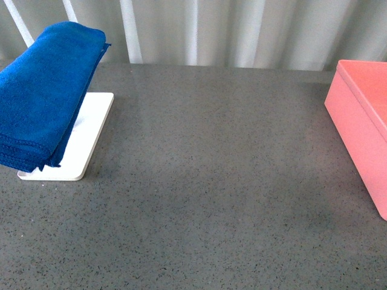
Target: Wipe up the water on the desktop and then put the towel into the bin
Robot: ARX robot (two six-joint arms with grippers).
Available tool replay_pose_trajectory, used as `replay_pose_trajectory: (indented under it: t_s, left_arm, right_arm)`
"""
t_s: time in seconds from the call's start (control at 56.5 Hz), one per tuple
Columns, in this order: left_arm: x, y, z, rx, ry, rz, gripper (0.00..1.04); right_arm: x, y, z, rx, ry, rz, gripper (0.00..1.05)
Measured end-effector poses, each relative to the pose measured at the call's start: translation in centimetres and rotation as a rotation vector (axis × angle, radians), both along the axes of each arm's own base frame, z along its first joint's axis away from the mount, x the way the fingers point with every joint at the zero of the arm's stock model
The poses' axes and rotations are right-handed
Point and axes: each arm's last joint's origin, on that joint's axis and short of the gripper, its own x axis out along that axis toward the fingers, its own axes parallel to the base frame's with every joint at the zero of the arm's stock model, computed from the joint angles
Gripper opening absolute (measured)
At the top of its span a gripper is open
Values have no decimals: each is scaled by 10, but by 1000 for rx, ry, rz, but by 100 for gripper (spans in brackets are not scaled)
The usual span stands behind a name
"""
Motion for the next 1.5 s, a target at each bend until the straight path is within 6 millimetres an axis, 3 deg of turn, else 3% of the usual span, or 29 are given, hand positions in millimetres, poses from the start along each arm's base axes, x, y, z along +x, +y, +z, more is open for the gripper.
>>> replay_pose_trajectory:
  t_s: [0.124, 0.212, 0.283, 0.442, 0.602, 0.743, 0.991, 1.327, 1.504]
  left_arm:
    - [19, 3, 27, -27, -53, -61, 98]
    - [45, 1, 44, -12, -36, -220, 98]
    - [84, 0, 58, 63, 18, -319, 98]
    - [146, -5, 76, 158, 156, -336, 98]
    - [203, -21, 82, 279, 261, -356, 98]
    - [239, -25, 70, 447, 379, -347, 98]
    - [265, -20, 51, 460, 452, -384, 98]
    - [285, -24, 27, 446, 519, -381, 98]
    - [296, -24, 24, 445, 495, -371, 98]
  right_arm:
    - [0, 0, 0, 0, 0, 0, 98]
    - [0, 0, 0, 0, 0, 0, 98]
    - [0, 0, 0, 0, 0, 0, 98]
    - [0, 0, 0, 0, 0, 0, 98]
    - [0, 0, 0, 0, 0, 0, 98]
    - [0, 0, 0, 0, 0, 0, 98]
    - [0, 0, 0, 0, 0, 0, 98]
    - [0, 0, 0, 0, 0, 0, 98]
    - [0, 0, 0, 0, 0, 0, 98]
